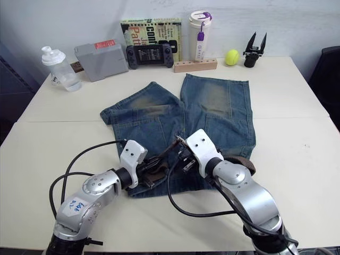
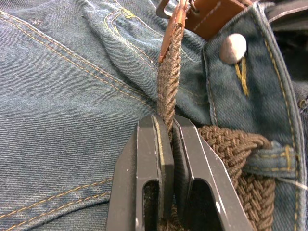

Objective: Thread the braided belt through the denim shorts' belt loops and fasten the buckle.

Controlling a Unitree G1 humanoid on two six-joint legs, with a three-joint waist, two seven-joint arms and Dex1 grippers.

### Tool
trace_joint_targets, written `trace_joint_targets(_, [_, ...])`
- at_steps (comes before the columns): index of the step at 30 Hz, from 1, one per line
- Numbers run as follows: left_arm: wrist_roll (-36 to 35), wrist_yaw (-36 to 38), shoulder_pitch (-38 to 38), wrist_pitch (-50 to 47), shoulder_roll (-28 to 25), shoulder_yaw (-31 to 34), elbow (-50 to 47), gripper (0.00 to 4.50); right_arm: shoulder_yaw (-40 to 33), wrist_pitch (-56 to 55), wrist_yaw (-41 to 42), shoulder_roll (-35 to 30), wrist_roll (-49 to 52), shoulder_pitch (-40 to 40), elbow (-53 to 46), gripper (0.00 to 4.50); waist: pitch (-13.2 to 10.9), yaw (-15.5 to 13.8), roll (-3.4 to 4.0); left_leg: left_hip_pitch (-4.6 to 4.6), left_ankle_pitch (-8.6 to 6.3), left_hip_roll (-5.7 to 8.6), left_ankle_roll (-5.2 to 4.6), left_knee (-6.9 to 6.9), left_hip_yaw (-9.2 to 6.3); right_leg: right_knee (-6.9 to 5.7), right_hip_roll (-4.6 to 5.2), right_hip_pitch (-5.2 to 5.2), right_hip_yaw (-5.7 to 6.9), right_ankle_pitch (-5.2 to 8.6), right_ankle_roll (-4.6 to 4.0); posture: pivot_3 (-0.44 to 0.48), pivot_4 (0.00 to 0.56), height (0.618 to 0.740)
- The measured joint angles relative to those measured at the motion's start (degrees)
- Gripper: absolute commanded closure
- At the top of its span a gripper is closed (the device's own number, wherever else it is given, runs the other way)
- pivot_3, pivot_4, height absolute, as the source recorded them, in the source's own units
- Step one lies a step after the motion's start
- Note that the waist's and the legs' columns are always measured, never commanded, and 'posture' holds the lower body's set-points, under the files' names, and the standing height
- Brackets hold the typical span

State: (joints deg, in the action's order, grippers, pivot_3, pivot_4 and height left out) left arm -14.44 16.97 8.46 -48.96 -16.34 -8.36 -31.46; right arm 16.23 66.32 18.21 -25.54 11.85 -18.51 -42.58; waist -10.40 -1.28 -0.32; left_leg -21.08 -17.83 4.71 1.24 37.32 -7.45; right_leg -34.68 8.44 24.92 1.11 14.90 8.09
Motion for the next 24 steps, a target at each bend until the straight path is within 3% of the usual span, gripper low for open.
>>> trace_joint_targets(7, [0.3, 1.3, -1.9, 3.5, -0.9, -0.7, -0.2, 4.5, -6.7, 3.1, 0.2, 6.4, 3.6, -0.1, 1.5, 4.5, 0.0, 0.0, 0.0, -0.02, -0.02, -0.05, 0.0, 0.0, 0.11, -0.01, -0.03, 0.11, -0.08, -0.04, -0.03, 0.0, 0.15, 0.705])
trace_joint_targets(24, [0.8, 1.6, -1.9, 5.6, -1.4, -0.9, 0.5, 4.5, -5.2, 2.4, 3.5, 2.4, 6.6, -0.5, 2.3, 4.5, 0.0, 0.1, -0.01, -0.04, -0.03, -0.09, -0.01, 0.0, 0.23, -0.02, -0.08, 0.2, -0.15, -0.06, -0.04, 0.0, 0.15, 0.705])
